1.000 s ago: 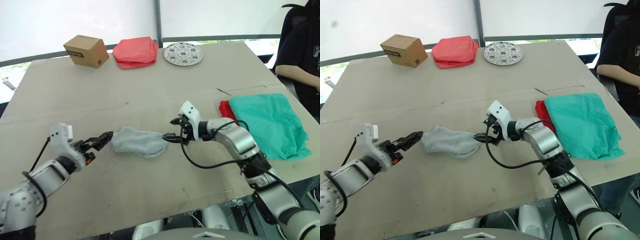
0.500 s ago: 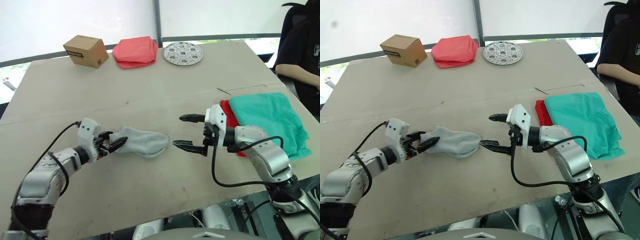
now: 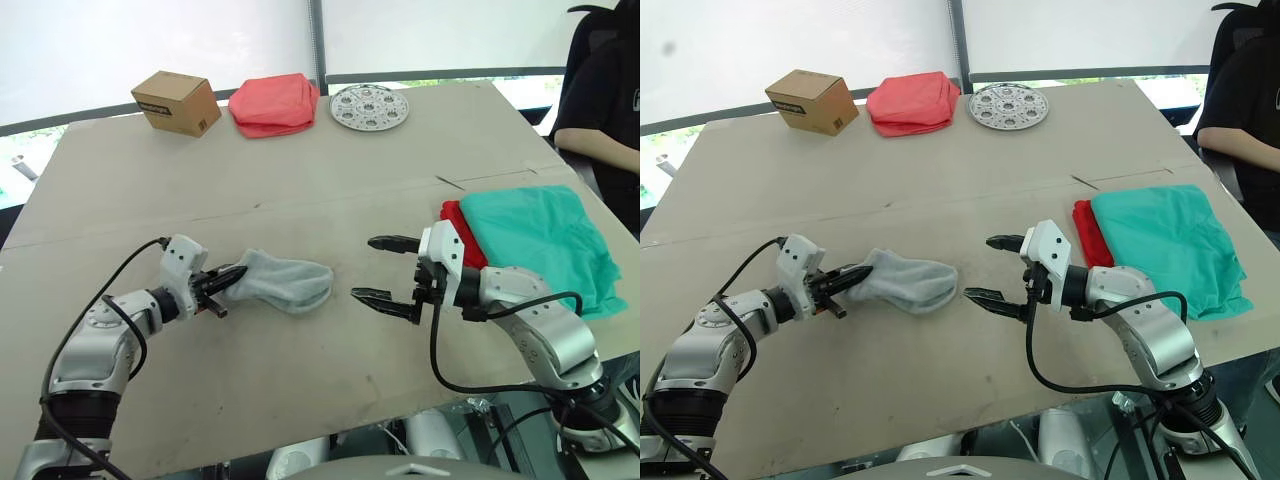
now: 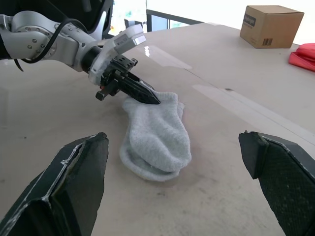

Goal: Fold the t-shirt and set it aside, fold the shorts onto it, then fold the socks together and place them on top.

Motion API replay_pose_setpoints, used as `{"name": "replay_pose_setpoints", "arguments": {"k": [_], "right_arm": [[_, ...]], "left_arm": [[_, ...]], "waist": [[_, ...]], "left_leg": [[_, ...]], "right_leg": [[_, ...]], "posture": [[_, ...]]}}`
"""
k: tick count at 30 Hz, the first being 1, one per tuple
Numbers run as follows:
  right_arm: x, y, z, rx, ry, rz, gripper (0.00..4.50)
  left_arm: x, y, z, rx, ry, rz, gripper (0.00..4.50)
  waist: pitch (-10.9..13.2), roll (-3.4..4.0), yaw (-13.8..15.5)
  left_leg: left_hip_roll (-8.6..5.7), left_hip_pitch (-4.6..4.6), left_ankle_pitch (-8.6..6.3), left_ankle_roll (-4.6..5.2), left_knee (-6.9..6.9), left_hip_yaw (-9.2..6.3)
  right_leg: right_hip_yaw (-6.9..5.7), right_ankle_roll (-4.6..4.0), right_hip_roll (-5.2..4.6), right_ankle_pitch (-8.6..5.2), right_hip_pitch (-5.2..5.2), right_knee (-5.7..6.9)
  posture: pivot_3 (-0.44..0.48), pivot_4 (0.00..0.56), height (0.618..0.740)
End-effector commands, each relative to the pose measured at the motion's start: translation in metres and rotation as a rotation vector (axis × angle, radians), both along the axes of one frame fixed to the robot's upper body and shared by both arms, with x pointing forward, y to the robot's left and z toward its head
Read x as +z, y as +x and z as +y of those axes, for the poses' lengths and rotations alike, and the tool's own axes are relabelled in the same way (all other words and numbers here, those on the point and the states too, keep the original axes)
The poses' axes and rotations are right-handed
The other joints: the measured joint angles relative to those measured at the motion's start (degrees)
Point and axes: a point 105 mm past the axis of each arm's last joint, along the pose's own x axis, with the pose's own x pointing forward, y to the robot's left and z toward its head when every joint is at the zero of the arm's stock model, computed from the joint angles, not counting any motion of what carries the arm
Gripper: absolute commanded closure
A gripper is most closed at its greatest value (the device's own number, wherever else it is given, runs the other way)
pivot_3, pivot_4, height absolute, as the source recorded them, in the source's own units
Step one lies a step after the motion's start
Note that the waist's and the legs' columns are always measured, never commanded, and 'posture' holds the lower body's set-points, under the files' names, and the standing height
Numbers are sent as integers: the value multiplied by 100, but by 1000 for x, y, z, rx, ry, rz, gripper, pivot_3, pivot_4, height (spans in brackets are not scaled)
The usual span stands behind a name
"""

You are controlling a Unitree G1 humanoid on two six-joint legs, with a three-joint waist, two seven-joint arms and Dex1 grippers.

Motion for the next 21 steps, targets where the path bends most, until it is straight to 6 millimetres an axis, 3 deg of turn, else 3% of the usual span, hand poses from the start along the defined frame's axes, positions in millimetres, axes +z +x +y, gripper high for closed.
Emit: {"name": "replay_pose_setpoints", "arguments": {"k": [1, 6, 8, 11, 16, 21], "right_arm": [[12, 0, 4, 11, 18, -67, 0], [13, 3, 4, 10, 23, -81, 0], [14, 4, 3, 8, 35, -82, 0], [18, 4, 2, 0, 66, -87, 0], [17, 7, 2, -15, 69, -79, 0], [16, 7, 0, -29, 68, -77, 0]], "left_arm": [[13, 8, 47, 134, 126, -54, 4477], [58, 26, 72, 150, 394, -245, 4477], [74, 31, 66, 117, 477, -309, 4477], [101, 37, 43, 46, 743, -390, 4477], [105, 41, 8, -23, 990, -461, 4477], [101, 39, -19, -50, 1089, -548, 4477]], "waist": [[0, -1, -1], [5, -9, -19], [5, -9, 19], [9, -11, 24], [10, -9, -2], [7, -13, -19]], "left_leg": [[0, 0, 0, 0, 1, -1], [8, -1, 0, -1, 1, -1], [5, -6, 0, -1, 0, -4], [-4, -31, 1, -3, 6, -11], [-10, -39, 1, -2, 10, -11], [-7, -37, 1, -1, 10, -13]], "right_leg": [[-2, 0, 2, 0, 0, 0], [-5, -1, 12, 1, -2, -2], [-9, -2, 5, 1, -2, -7], [-15, -1, -5, 2, -17, -7], [-13, 0, -7, 3, -19, -6], [-16, 0, 7, 3, -18, -2]], "posture": [[0, 150, 740], [0, 150, 740], [0, 150, 740], [0, 150, 740], [0, 150, 740], [0, 150, 740]]}}
